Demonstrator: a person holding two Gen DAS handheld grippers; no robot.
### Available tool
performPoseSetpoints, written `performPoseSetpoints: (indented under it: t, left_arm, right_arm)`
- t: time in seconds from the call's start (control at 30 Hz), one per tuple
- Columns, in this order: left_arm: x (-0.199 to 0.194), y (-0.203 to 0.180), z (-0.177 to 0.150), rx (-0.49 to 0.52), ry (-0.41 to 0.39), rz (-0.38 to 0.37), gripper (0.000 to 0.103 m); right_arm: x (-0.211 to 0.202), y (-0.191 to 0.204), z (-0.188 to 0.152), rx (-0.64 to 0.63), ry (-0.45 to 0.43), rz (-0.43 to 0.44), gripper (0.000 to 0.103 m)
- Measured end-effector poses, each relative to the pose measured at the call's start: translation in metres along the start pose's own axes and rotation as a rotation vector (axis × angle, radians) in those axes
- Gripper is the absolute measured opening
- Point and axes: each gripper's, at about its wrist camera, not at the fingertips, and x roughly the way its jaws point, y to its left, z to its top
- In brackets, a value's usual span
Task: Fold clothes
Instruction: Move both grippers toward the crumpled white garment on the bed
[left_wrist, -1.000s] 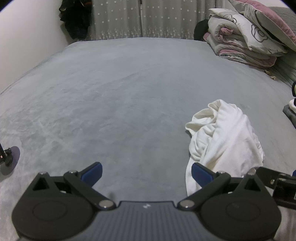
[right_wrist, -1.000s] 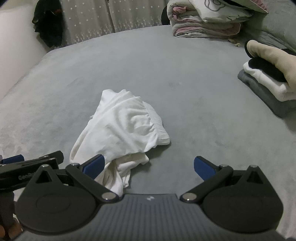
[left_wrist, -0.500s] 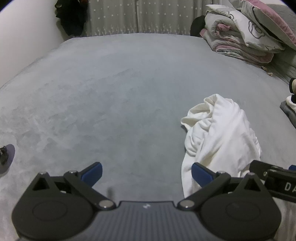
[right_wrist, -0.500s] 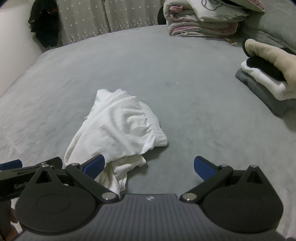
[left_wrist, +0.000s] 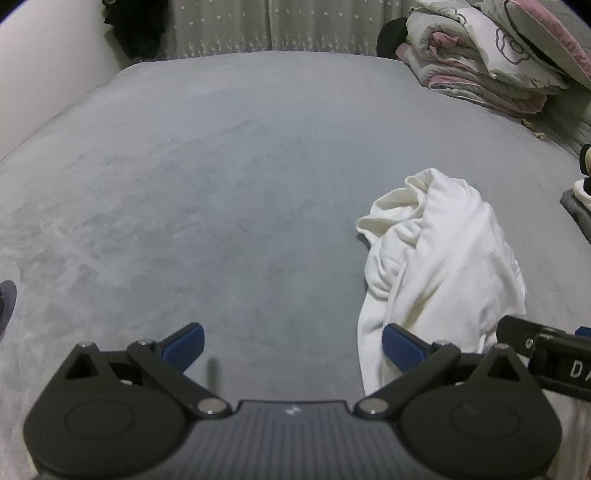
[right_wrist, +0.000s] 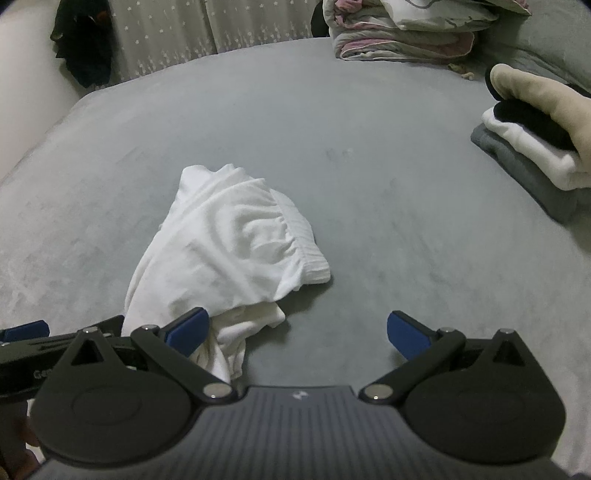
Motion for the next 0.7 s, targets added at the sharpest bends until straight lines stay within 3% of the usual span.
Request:
performPoseSetpoints:
  t: [0.4,0.7]
  left_arm:
    - [0.006,0.001,-0.001,0.015,0.018,0.01,0.103]
    - [0.026,-0.002,-0.006,0.04,0.063,0.043,0.103]
  right_arm:
    - [0.005,0.003,-0.001,-0.02,0.011,-0.016,0.103]
    - [0.032,-0.005,-0.004,-0.033,0.086,-0.071,0.103]
